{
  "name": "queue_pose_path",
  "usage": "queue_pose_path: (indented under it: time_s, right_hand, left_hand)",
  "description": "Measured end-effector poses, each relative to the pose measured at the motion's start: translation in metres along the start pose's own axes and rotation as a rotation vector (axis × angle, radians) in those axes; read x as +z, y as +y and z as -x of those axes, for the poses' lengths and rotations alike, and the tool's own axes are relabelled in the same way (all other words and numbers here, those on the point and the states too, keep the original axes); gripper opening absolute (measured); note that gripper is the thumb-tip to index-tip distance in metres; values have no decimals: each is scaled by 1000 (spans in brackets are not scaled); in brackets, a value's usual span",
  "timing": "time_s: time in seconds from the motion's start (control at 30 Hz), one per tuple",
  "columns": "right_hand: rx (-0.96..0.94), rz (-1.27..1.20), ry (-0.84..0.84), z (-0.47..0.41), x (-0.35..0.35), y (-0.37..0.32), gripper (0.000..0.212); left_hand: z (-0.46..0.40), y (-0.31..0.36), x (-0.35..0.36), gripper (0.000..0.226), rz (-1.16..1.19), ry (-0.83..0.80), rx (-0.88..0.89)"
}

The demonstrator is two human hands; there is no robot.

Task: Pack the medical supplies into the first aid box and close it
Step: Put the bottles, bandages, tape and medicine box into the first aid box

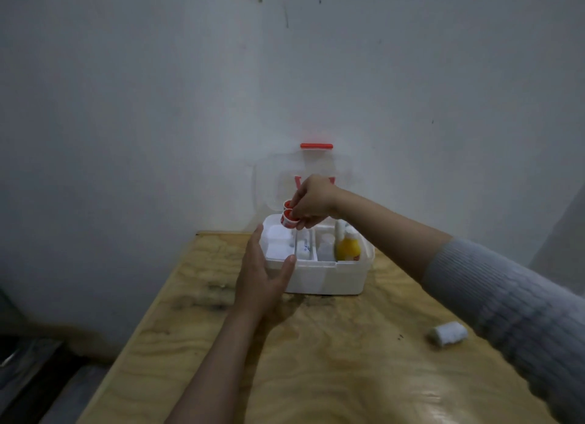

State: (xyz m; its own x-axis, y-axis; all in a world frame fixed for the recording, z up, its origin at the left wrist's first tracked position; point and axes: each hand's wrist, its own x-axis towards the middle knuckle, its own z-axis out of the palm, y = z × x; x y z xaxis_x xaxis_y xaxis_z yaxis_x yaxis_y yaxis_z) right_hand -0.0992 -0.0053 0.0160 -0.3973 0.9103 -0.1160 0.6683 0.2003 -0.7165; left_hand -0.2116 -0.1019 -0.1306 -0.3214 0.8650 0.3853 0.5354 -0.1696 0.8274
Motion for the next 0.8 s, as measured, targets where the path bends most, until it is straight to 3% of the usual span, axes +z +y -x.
queue_pose_path:
  time_s: [0.4,0.8]
  right_hand:
    - [116,279,65,-31,46,-5,27]
    - [91,95,66,-5,-1,9,21]
  left_hand:
    - [0,4,-6,88,-12,-43,-7]
    - [0,5,0,84,-50,-24,4]
